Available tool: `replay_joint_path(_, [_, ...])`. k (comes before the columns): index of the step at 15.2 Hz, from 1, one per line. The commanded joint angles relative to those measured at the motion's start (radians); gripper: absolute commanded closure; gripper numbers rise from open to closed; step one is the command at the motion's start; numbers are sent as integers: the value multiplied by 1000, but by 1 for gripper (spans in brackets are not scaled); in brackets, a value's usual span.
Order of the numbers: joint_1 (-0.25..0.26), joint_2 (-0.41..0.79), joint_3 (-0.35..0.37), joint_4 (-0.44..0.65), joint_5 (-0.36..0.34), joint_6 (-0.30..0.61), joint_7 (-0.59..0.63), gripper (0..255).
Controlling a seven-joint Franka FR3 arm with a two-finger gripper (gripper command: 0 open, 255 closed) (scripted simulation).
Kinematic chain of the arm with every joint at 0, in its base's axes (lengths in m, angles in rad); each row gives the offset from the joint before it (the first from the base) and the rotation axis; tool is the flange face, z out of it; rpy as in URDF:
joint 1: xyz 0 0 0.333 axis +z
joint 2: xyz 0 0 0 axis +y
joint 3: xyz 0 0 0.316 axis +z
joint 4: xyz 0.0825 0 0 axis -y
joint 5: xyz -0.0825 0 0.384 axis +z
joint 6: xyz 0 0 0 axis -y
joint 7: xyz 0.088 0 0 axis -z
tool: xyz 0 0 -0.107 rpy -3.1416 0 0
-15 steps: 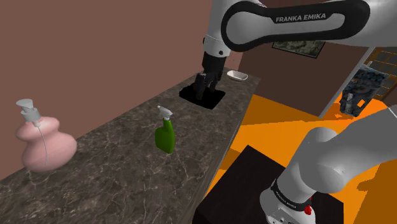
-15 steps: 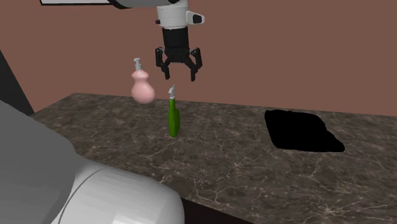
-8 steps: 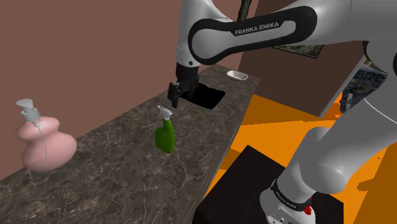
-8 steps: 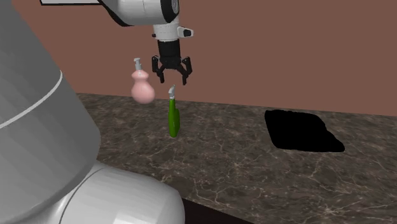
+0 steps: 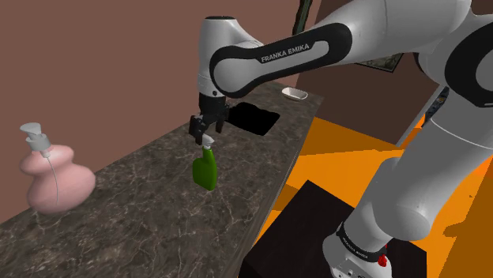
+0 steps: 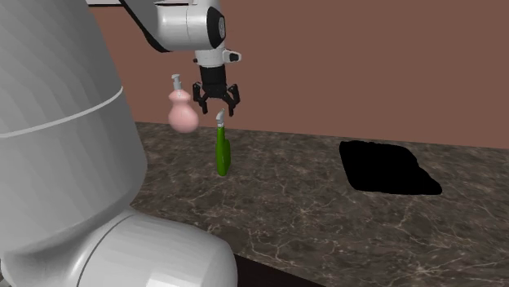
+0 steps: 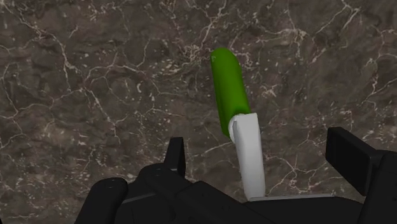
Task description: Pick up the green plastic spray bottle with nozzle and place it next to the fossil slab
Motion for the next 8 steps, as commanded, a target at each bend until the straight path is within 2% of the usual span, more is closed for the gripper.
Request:
replay_joint_path(1, [-1,14,-1,-12,-3,26,0,0])
replay_joint_path(4, [-1,28,0,-31,-8,59,3,0])
replay_joint_path(8, [-1,29,0,-31,-8,59,3,0])
